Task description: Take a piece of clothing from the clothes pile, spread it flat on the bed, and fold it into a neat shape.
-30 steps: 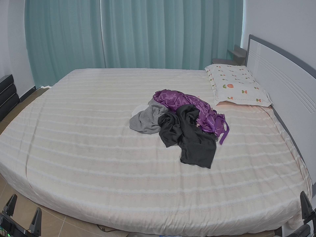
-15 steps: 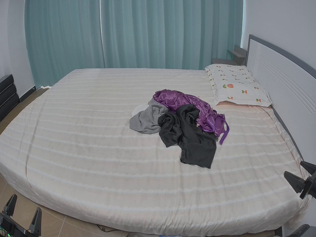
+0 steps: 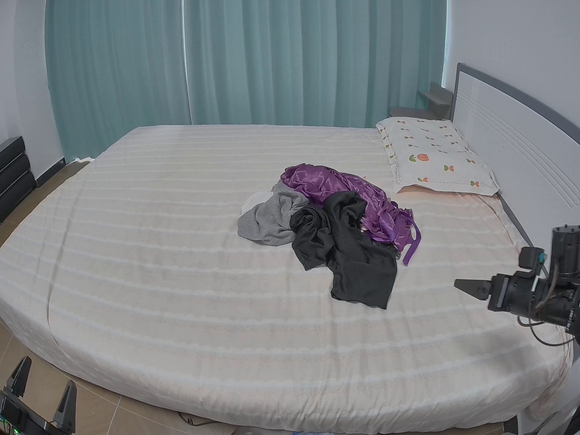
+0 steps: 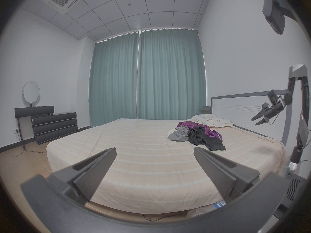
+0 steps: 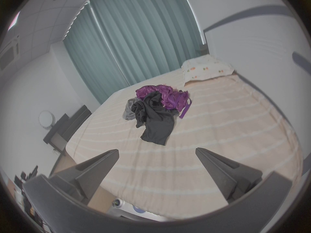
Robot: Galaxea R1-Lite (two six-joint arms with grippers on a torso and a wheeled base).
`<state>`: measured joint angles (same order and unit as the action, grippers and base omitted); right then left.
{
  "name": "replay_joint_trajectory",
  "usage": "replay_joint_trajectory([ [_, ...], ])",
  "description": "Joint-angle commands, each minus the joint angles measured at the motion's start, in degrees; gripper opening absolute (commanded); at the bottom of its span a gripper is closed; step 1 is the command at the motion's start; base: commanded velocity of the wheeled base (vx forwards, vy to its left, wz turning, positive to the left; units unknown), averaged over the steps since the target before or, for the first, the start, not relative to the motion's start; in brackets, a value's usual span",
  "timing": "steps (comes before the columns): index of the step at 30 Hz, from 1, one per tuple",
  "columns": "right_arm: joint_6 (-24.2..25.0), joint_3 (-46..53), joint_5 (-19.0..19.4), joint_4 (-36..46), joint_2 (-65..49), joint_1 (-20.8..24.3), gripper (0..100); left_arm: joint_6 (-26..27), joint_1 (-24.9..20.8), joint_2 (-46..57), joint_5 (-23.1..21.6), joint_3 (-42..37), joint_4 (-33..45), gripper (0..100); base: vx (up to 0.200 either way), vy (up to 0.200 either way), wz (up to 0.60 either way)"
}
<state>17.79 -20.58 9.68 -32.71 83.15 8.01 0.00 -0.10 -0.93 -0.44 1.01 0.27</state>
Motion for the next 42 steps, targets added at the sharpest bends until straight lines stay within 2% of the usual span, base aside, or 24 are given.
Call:
replay_joint_trajectory([
  [1,13.7,-10.4,-0.1,-15.7,32.3,5.8,100,0.0,0.0,0.9,0.0,-1.0,0.0,100,0.0,0.0,0.0],
  [10,18.5,-21.7,-1.1,-18.9,47.9,6.1,100,0.0,0.0,0.9,0.0,-1.0,0.0,100,0.0,0.0,0.0],
  [16,19.5,-30.1,-4.3,-18.4,55.3,6.7,100,0.0,0.0,0.9,0.0,-1.0,0.0,100,0.0,0.0,0.0],
  [22,19.7,-33.3,-4.8,-18.4,58.5,8.1,100,0.0,0.0,0.9,0.0,-1.0,0.0,100,0.0,0.0,0.0],
  [42,19.5,-42.1,-4.1,-19.2,65.3,8.0,100,0.0,0.0,0.9,0.0,-1.0,0.0,100,0.0,0.0,0.0],
])
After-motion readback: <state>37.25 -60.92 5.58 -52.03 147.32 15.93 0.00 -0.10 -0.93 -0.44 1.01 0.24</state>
